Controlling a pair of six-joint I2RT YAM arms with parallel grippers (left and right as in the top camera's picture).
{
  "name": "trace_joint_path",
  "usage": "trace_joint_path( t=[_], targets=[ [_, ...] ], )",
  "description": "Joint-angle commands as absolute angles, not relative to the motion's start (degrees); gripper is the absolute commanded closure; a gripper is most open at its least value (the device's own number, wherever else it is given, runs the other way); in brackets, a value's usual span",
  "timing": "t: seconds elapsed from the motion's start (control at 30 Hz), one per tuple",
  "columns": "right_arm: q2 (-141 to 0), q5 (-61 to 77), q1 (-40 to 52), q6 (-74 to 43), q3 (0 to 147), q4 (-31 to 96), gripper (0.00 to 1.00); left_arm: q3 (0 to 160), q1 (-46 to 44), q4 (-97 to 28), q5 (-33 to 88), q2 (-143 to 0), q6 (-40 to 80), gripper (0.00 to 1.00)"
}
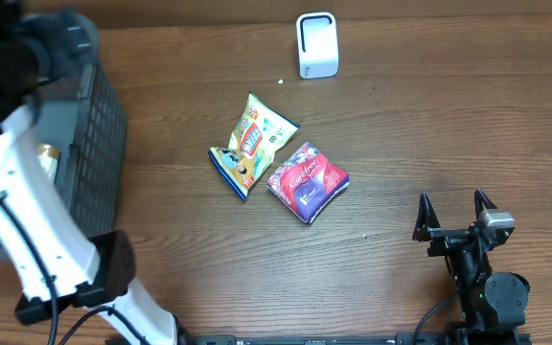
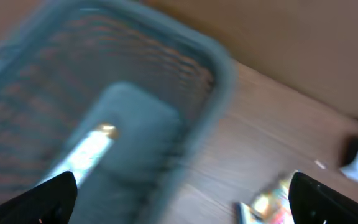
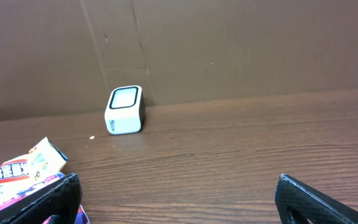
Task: Scan the item barcode
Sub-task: 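Move the left gripper into the basket and grasp the white bottle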
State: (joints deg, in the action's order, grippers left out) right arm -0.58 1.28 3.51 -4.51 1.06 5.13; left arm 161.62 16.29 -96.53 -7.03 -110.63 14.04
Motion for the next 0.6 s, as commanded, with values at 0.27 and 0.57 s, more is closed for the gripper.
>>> trace_joint_path(
  t=[0.27,0.57],
  targets=[
    [-0.2,1.5,3.9,-4.9,0.4,4.8,0.00,141.8,28.4,-94.5,-19.9,-111.2,15.0,0.00],
    [-0.2,1.5,3.9,-4.9,0.4,4.8,0.00,127.8,28.4,-85.9,-19.9,-121.4,8.9,0.00]
  ],
)
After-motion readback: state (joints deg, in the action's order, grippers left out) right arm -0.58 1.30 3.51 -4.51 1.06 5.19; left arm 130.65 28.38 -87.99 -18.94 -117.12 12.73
